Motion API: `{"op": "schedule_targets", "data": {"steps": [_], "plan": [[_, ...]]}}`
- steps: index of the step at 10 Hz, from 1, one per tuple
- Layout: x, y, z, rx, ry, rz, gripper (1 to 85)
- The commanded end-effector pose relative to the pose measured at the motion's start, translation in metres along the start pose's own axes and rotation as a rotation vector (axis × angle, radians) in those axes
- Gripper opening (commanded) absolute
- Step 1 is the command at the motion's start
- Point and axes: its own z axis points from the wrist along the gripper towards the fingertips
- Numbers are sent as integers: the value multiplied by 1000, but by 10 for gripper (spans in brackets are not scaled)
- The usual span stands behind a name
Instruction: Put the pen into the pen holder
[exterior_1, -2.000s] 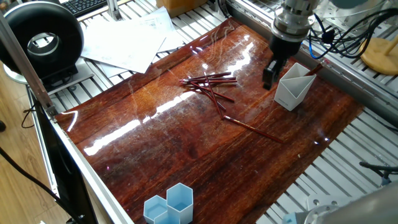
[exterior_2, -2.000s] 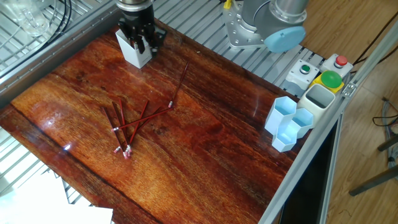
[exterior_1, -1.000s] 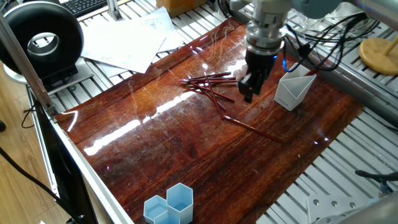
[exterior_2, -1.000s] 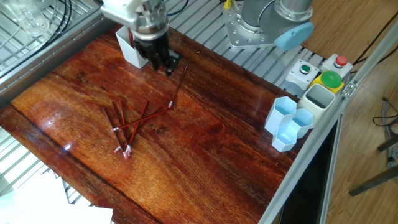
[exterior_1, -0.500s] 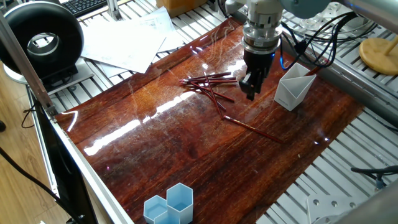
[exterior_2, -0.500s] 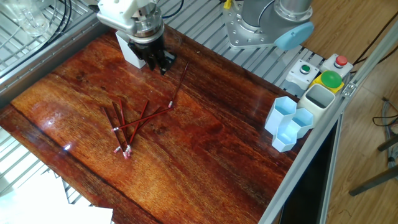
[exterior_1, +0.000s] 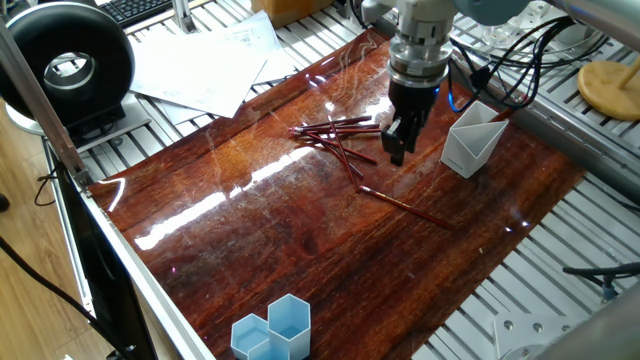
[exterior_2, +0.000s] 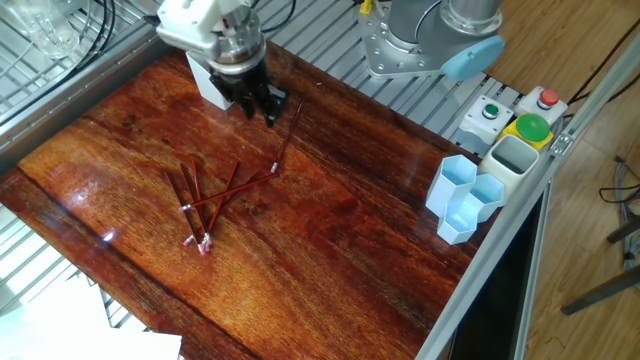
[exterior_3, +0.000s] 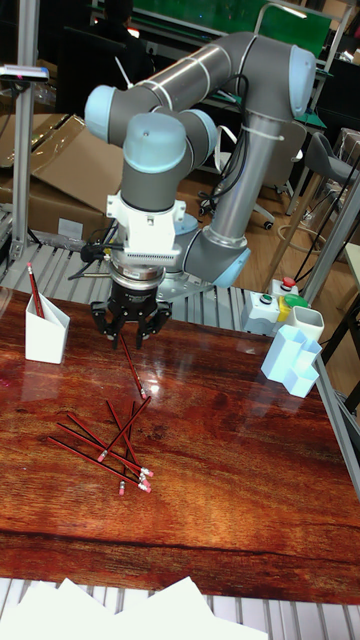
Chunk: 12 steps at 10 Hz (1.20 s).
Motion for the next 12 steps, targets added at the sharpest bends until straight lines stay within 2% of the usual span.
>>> {"op": "schedule_targets", "data": {"steps": [1,3,4,5,7,8,9,10,12], "plan": [[-25,27,25,-22,-30,35,403],[-30,28,29,-8,-28,59,383],[-36,30,29,-16,-40,63,377],[-36,32,29,-25,-37,60,377],[-35,29,29,-14,-32,60,353],[-38,23,29,9,-47,51,353],[-36,14,29,47,-40,47,333],[-23,14,29,47,10,35,313],[-4,25,28,5,88,-12,323]]}}
